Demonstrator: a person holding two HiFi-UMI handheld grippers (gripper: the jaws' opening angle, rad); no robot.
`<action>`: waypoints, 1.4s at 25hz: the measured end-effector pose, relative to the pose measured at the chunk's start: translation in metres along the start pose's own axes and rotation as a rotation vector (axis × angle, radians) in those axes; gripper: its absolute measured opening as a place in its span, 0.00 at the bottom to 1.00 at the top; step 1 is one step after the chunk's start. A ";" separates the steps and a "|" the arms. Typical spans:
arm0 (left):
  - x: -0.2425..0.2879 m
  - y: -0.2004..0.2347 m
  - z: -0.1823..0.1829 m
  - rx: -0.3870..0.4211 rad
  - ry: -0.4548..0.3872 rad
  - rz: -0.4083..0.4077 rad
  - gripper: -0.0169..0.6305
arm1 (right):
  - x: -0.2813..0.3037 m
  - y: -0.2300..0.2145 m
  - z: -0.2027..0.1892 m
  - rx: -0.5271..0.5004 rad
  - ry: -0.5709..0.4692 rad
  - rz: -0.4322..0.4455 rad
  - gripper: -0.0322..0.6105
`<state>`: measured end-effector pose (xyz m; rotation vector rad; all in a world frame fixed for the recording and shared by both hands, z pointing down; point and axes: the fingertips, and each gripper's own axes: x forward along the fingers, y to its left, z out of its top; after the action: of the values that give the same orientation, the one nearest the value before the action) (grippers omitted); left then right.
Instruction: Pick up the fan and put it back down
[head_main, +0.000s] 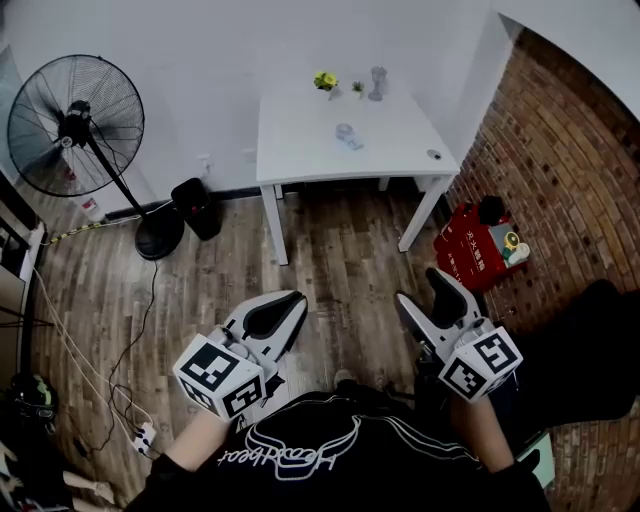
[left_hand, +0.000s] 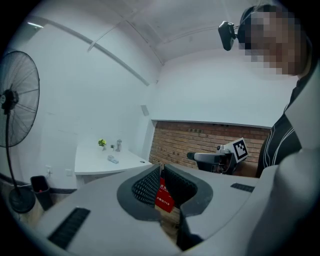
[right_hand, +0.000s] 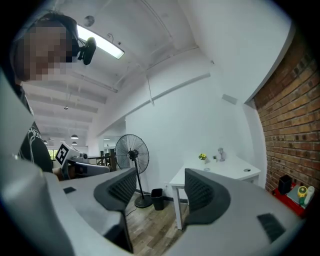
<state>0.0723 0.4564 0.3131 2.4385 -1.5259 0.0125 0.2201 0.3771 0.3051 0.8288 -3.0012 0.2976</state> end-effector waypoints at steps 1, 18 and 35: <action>0.003 0.003 0.000 0.002 0.001 0.003 0.10 | 0.004 -0.003 -0.001 -0.003 0.002 0.002 0.49; 0.144 0.180 0.013 -0.090 0.070 0.121 0.10 | 0.215 -0.146 -0.020 0.014 0.116 0.080 0.54; 0.269 0.307 0.029 -0.113 0.131 0.121 0.10 | 0.362 -0.275 -0.039 0.022 0.264 0.025 0.58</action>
<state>-0.0828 0.0864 0.3910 2.2101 -1.5687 0.1044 0.0478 -0.0305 0.4157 0.6926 -2.7681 0.4070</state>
